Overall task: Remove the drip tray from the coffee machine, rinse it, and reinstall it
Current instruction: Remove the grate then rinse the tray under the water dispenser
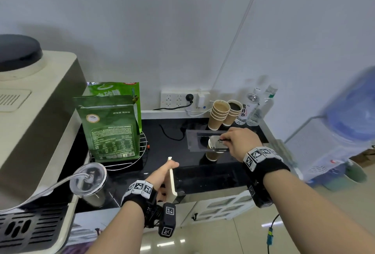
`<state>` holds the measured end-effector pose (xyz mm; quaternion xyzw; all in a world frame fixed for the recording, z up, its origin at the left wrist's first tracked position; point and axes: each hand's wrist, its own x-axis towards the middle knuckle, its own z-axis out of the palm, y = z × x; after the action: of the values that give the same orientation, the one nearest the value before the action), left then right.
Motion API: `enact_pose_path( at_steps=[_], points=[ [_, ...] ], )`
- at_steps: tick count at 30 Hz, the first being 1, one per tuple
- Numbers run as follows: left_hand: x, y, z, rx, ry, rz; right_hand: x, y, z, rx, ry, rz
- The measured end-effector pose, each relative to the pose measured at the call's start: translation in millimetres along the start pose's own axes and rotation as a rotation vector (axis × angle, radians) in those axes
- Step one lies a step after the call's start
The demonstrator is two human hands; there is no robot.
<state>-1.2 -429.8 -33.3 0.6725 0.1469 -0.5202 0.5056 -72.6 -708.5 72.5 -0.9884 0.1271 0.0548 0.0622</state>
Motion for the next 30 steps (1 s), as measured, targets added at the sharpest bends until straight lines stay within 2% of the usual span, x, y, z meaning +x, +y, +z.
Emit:
enact_pose_path(
  at_steps=[10, 15, 19, 24, 30],
  points=[
    [-25.5, -5.1, -0.9, 0.088, -0.143, 0.098, -55.3, -13.7, -17.5, -0.073, -0.084, 0.241],
    [-44.6, 4.9, 36.2, 0.164, -0.209, 0.154, -101.1, 10.8, -31.4, -0.062, -0.043, 0.369],
    [-57.8, 19.3, 63.0, 0.196, -0.231, 0.192, -123.7, 30.2, -43.7, -0.061, 0.009, 0.397],
    [-66.6, 14.3, 115.3, 0.237, -0.245, 0.196, -164.7, 70.7, -41.0, -0.054, 0.022, 0.443],
    [-68.2, 3.8, 227.8, 0.27, -0.285, 0.205, -232.7, 162.2, -35.0, -0.004, 0.003, 0.517]
  ],
)
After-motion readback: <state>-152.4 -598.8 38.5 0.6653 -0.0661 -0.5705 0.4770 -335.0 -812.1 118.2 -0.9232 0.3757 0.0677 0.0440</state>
